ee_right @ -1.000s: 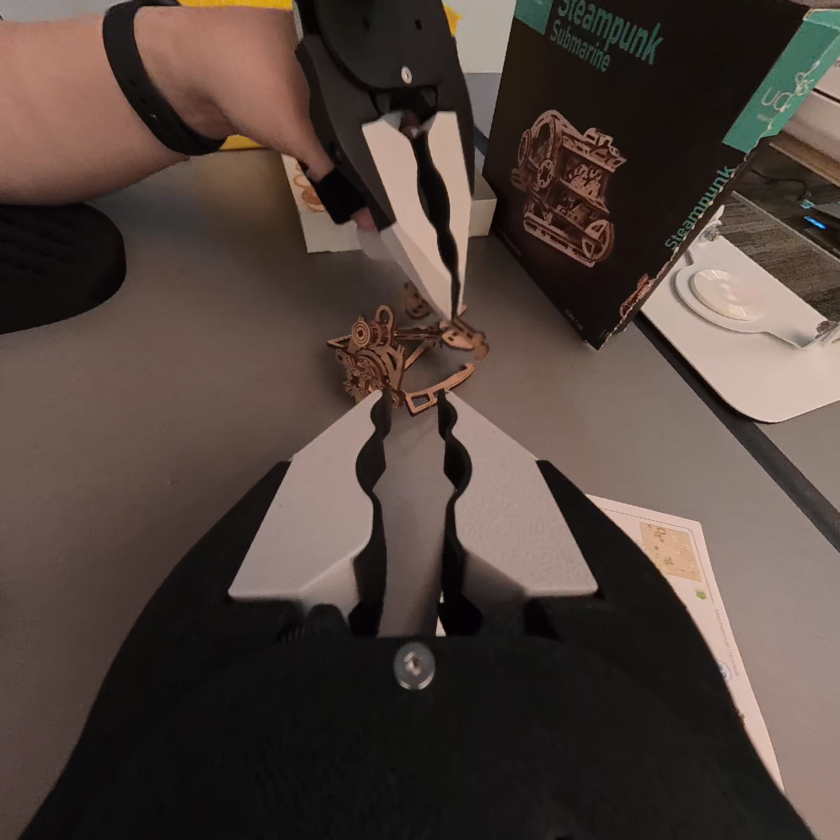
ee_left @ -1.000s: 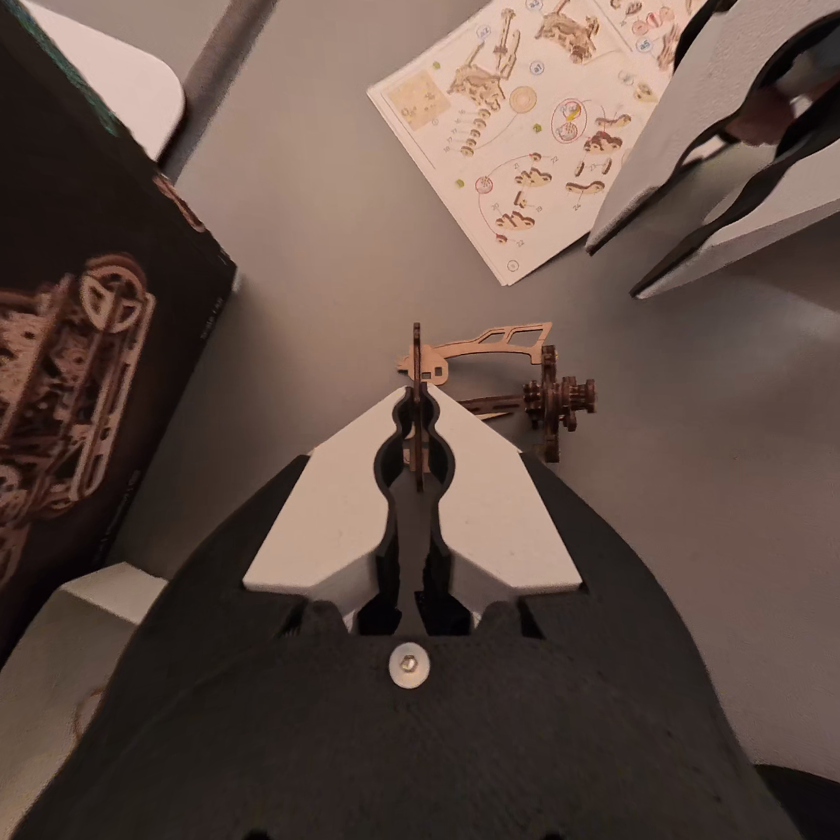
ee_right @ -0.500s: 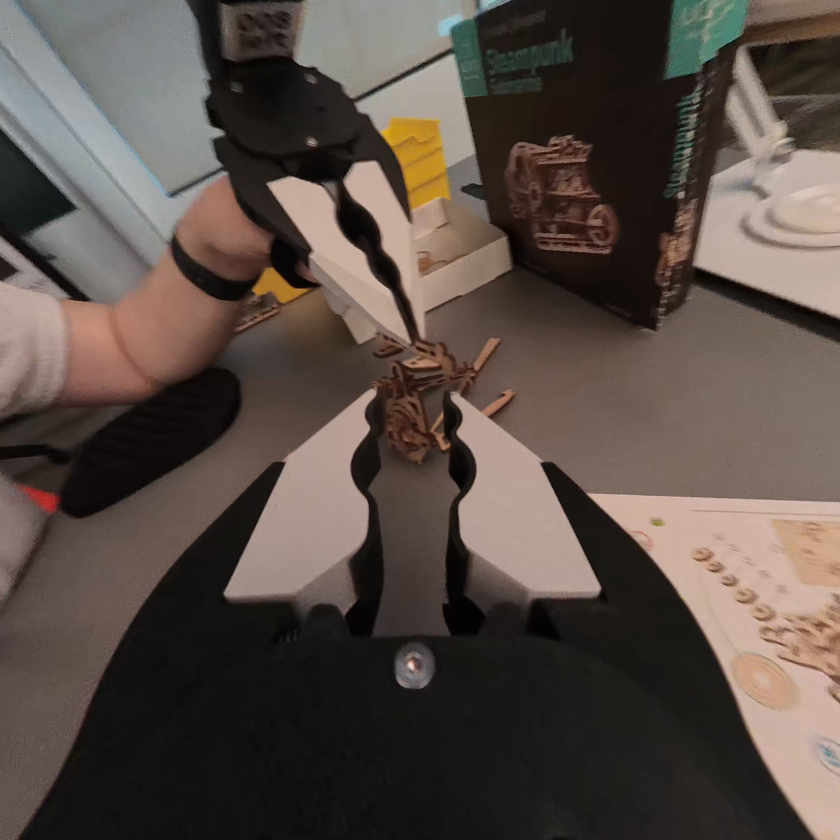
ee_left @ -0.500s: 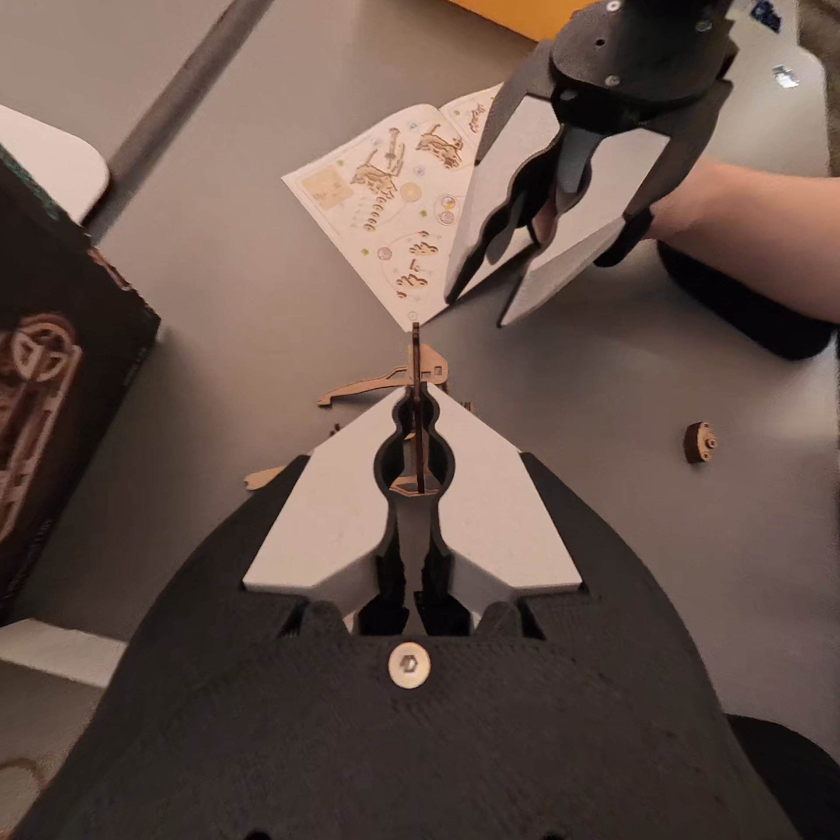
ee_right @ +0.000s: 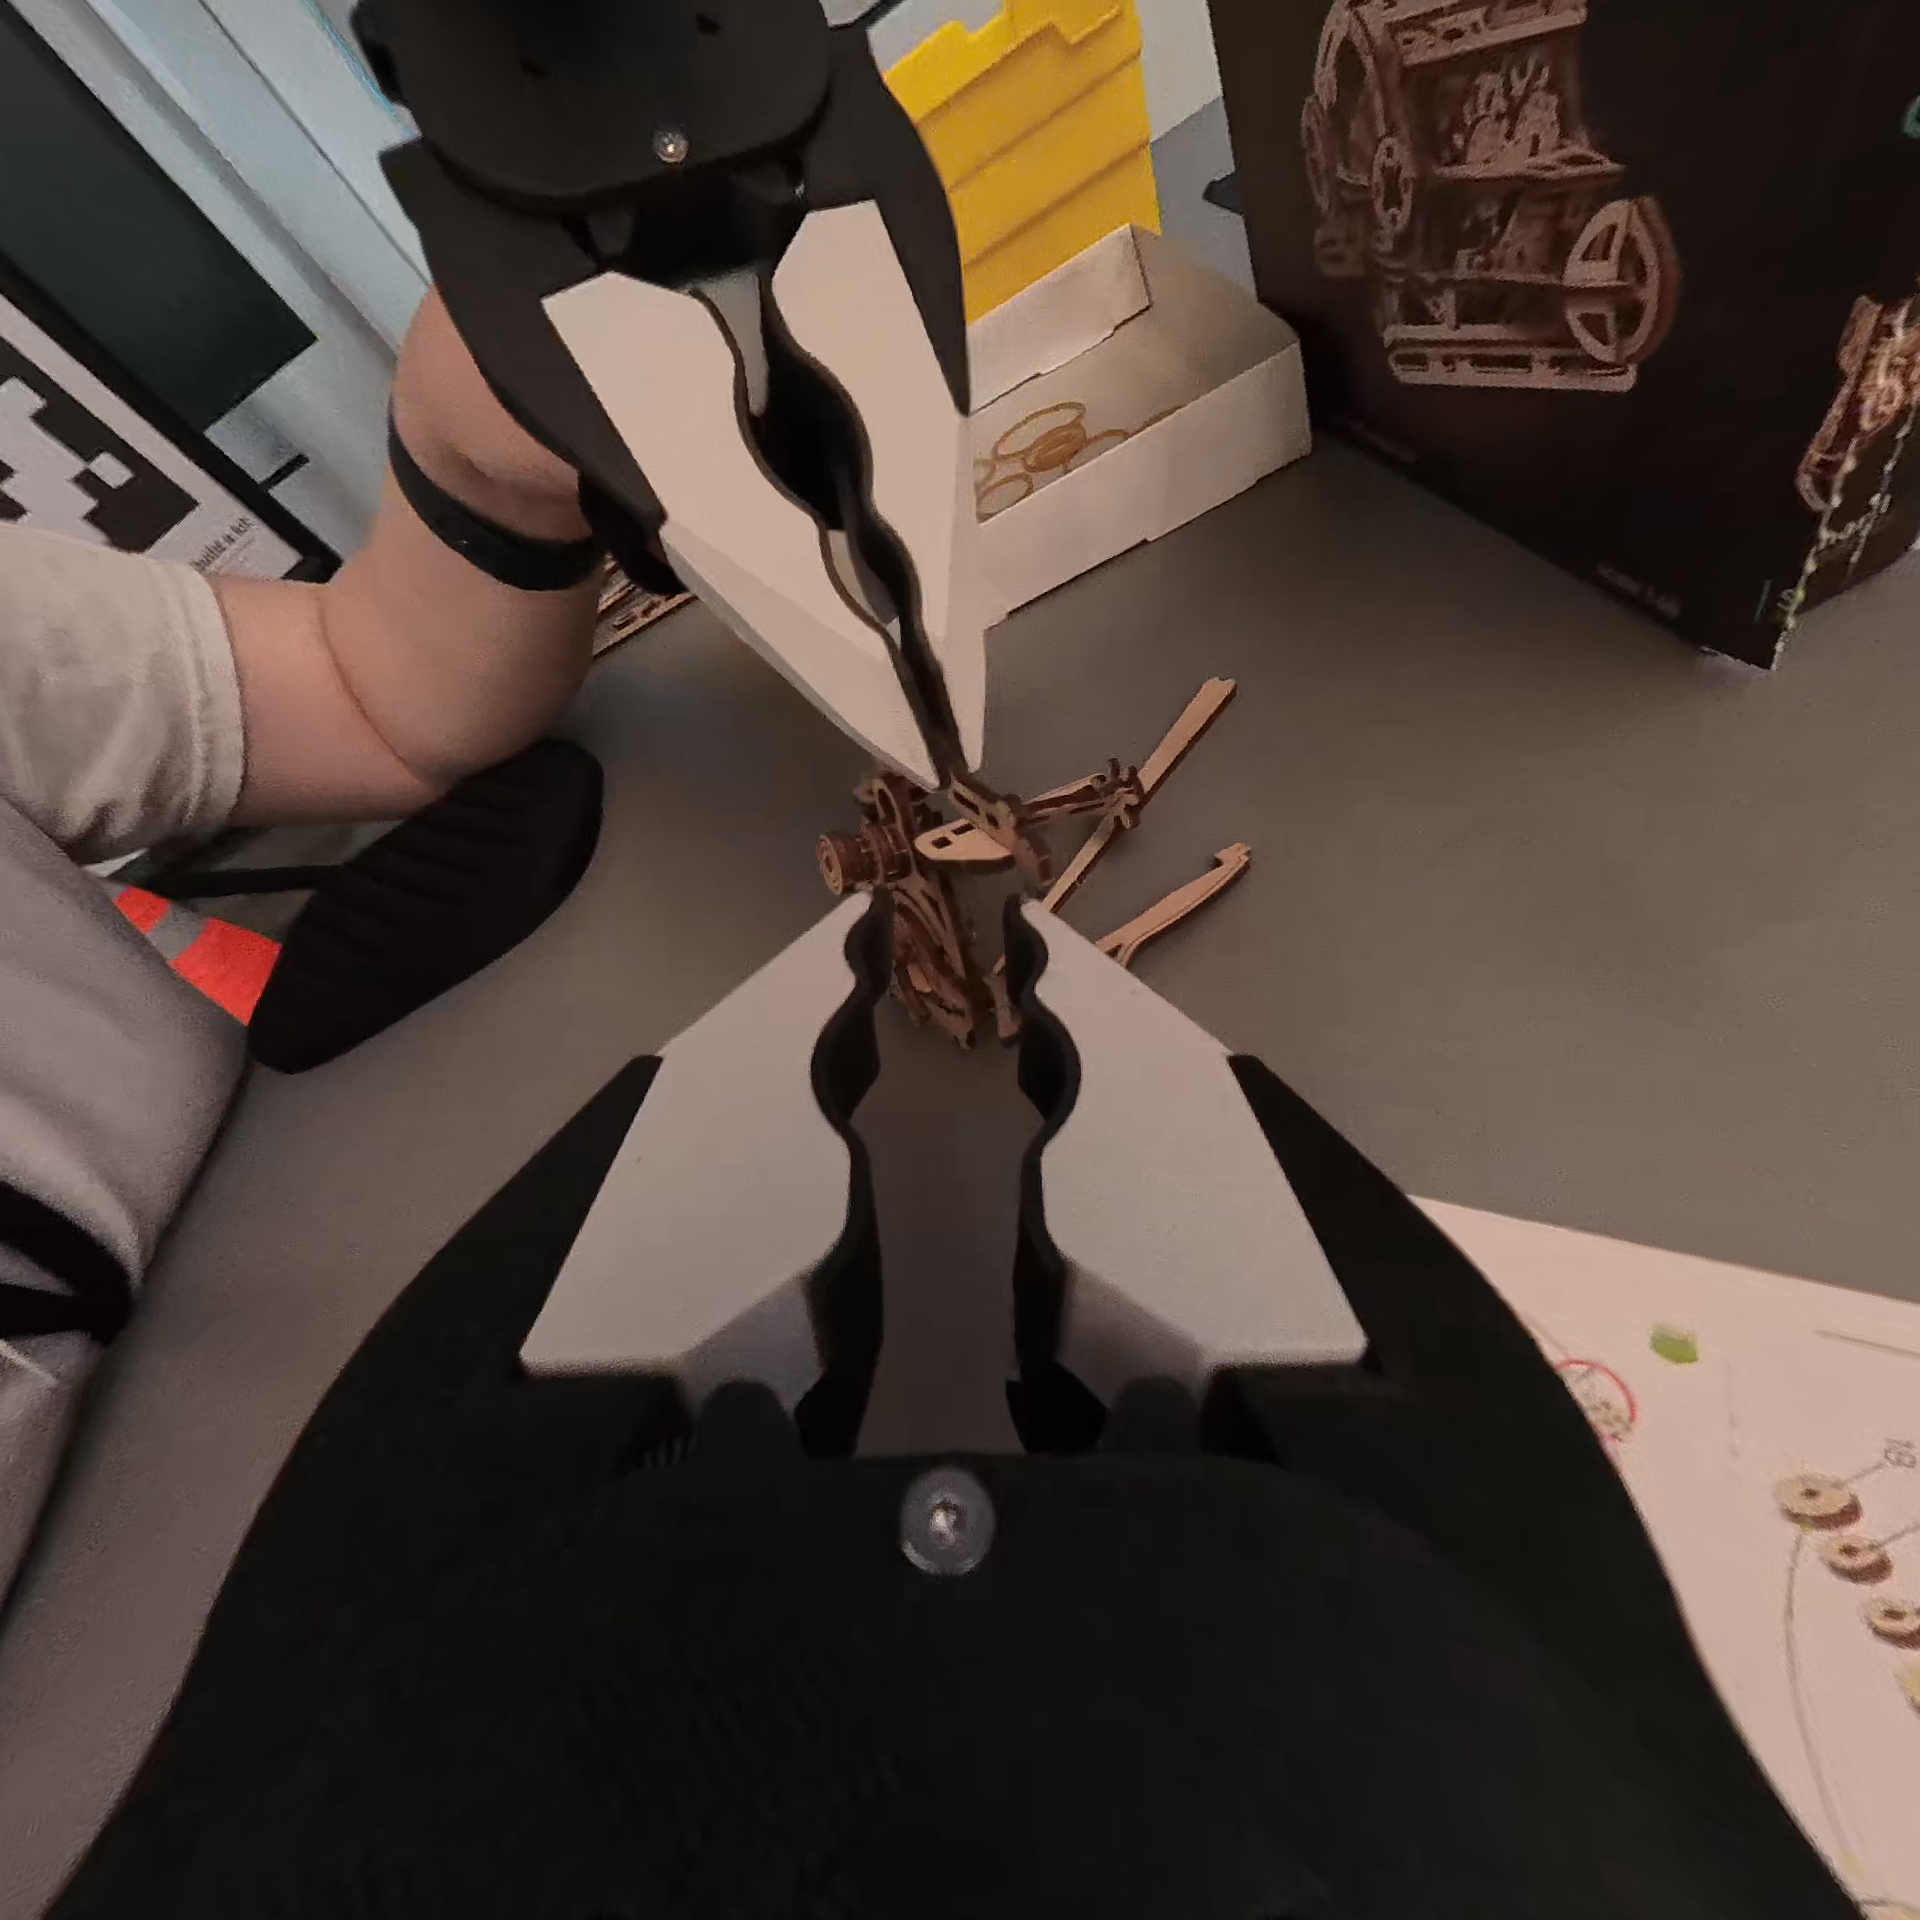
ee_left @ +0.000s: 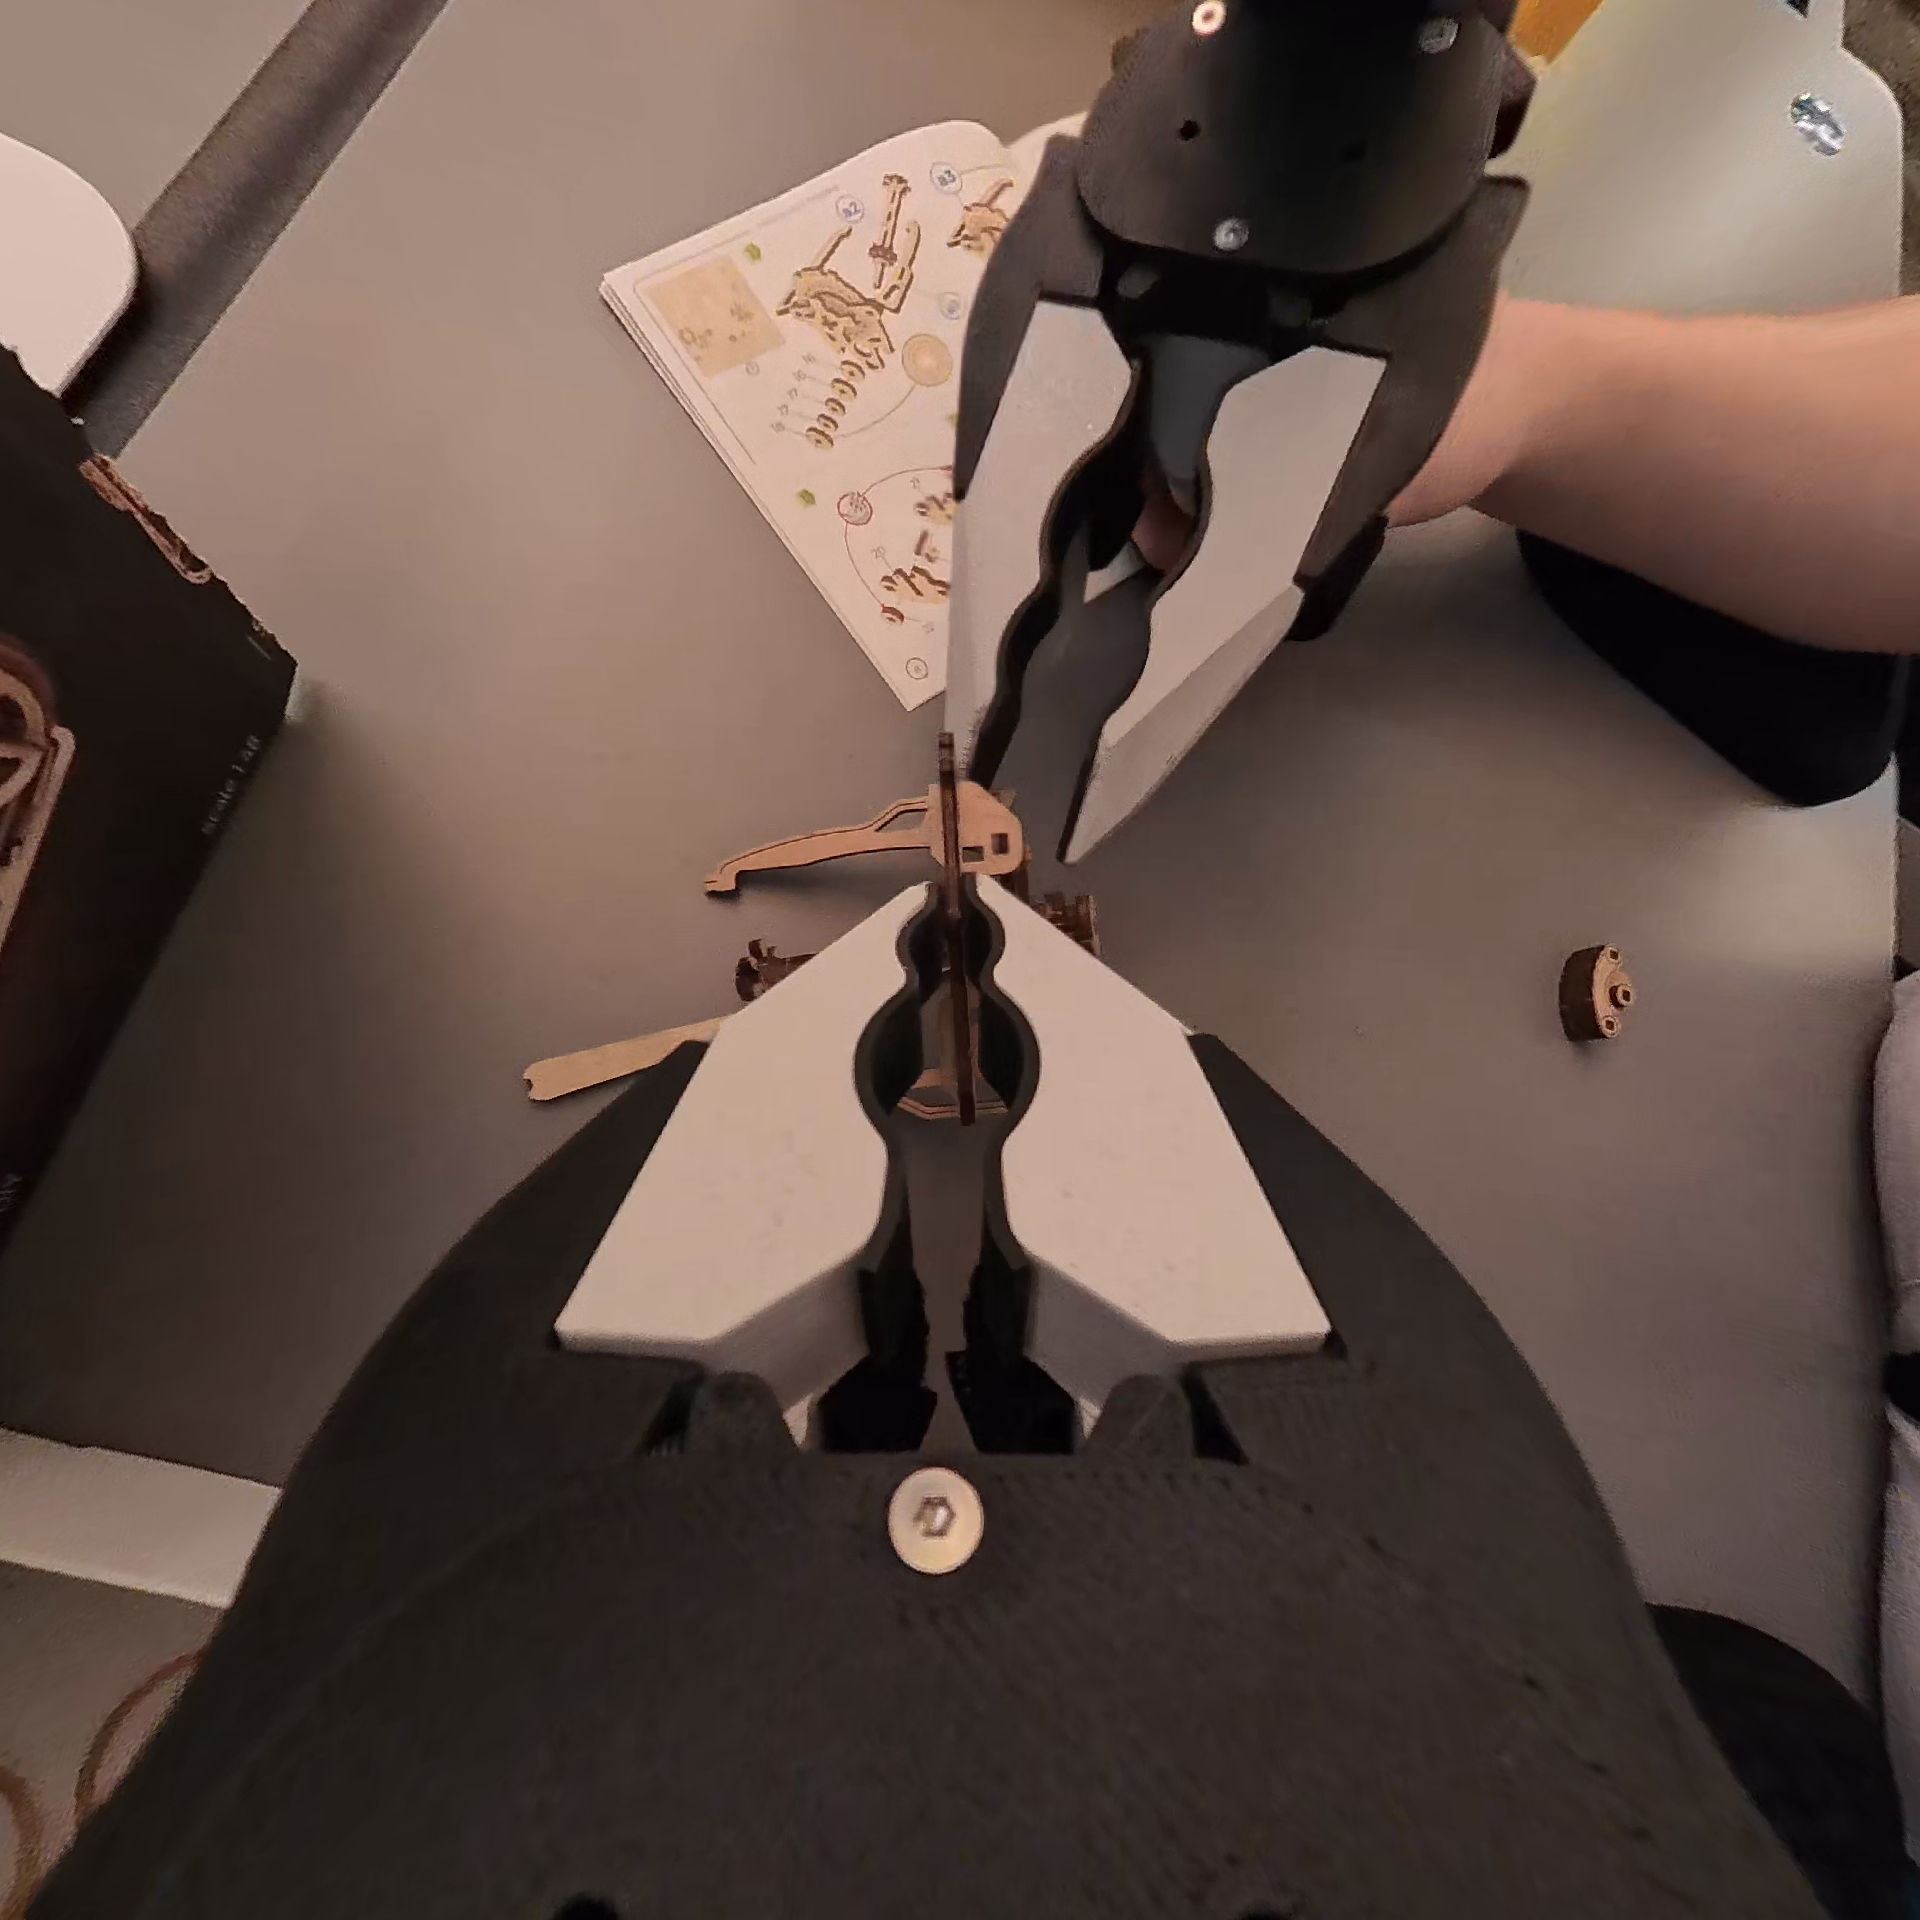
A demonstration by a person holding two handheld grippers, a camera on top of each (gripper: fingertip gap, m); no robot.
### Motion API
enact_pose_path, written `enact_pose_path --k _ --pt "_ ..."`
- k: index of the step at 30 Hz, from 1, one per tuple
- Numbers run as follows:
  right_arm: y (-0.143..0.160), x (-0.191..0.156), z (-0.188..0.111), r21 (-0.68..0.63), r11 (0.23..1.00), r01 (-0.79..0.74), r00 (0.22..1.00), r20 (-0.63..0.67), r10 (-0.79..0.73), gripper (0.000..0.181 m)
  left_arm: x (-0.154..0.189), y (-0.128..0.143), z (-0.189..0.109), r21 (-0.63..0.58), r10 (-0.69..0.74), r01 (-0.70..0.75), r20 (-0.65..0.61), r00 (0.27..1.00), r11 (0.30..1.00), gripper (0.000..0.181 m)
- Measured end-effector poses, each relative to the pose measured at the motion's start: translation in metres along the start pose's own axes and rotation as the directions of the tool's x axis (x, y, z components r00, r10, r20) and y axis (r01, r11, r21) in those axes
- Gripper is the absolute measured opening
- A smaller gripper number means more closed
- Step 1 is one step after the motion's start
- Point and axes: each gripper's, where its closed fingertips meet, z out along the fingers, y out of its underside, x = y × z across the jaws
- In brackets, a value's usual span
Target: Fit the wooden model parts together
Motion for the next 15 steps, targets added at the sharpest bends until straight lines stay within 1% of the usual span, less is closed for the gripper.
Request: enact_pose_path --k 2,3,5,8,9,11,14,15 --pt "0.000 -0.002 -0.002 -0.025 0.996 0.083 0.996 0.016 -0.082 0.019 0.000 0.001 0.000 -0.006 0.005 -0.005 0.010 1.000 1.000 0.000" --pt "0.002 0.000 -0.003 -0.052 0.986 0.160 0.987 -0.007 -0.160 0.019 0.000 0.002 0.001 -0.007 0.002 -0.002 0.009 1.000 1.000 0.000" --pt "0.000 0.001 -0.007 -0.077 0.943 0.323 0.942 -0.072 -0.328 0.019 0.000 0.003 0.001 -0.008 -0.001 0.001 0.009 1.000 1.000 0.000" --pt "-0.004 0.001 -0.011 -0.170 0.824 0.540 0.815 -0.141 -0.563 0.018 0.002 0.004 0.002 -0.011 -0.008 0.008 -0.006 1.000 1.000 0.000" --pt "-0.005 -0.004 -0.010 -0.182 0.780 0.599 0.772 -0.127 -0.623 0.017 0.002 0.004 0.002 -0.012 -0.008 0.008 -0.008 1.000 1.000 0.000" --pt "-0.011 -0.020 -0.006 -0.150 0.688 0.710 0.683 -0.089 -0.725 0.017 0.003 0.004 0.002 -0.013 -0.010 0.010 -0.008 1.000 1.000 0.000" --pt "0.000 -0.021 -0.001 -0.226 0.578 0.784 0.582 -0.052 -0.811 0.018 0.006 0.005 0.003 -0.021 -0.012 0.012 -0.011 1.000 1.000 0.000" --pt "0.001 -0.016 -0.001 -0.257 0.553 0.792 0.555 -0.072 -0.828 0.018 0.007 0.005 0.003 -0.024 -0.010 0.010 -0.010 1.000 1.000 0.000"
